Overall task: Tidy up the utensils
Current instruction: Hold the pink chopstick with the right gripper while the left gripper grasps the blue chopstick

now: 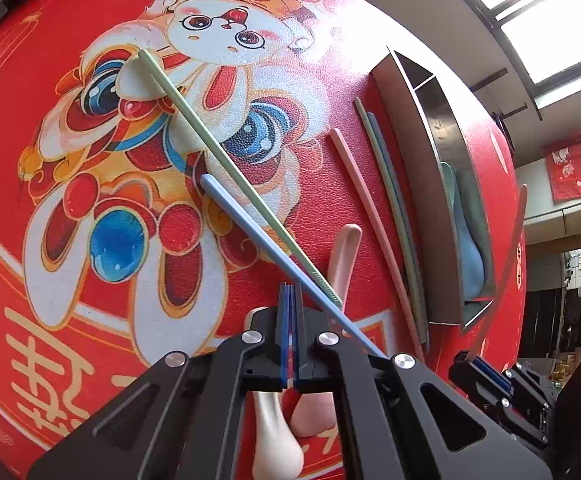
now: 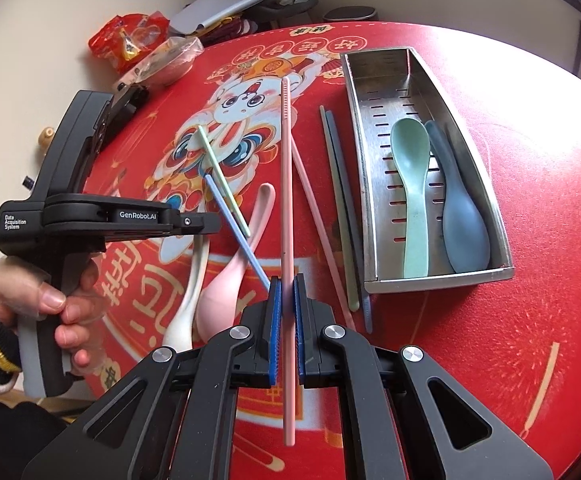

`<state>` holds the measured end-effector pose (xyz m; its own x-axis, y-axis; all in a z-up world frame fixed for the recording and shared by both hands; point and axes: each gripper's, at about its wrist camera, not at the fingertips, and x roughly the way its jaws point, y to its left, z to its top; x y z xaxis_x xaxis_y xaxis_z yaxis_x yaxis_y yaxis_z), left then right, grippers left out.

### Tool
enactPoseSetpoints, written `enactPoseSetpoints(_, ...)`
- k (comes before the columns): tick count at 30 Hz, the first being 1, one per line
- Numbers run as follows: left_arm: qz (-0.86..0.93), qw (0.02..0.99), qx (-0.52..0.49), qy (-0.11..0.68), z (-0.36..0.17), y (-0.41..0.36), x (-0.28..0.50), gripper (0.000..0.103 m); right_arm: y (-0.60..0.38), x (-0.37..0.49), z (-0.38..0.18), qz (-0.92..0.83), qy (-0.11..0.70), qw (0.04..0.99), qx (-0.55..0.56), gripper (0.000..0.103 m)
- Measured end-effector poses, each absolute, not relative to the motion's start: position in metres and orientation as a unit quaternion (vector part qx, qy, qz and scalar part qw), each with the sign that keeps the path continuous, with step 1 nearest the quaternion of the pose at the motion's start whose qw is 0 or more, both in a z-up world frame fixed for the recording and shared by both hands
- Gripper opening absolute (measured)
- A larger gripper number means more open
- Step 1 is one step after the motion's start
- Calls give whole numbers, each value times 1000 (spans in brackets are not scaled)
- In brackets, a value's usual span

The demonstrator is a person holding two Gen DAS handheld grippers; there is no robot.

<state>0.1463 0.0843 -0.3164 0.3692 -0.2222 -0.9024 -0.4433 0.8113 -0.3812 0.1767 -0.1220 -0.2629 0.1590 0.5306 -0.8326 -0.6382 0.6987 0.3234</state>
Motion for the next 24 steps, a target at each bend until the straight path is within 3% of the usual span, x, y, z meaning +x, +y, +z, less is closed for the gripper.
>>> enactPoseSetpoints(9,67,764,-338,546,-313,104,137,2,-118,174,-261,386,520,760,-51,6)
enactPoseSetpoints(12,77,752,-376,536,-317,114,139,18,-117,172,-260,385,520,761,-51,6)
enactPoseSetpoints(24,86,761,-332,551,-321,106,162,17,-123,175,-259,376,522,764,-46,6)
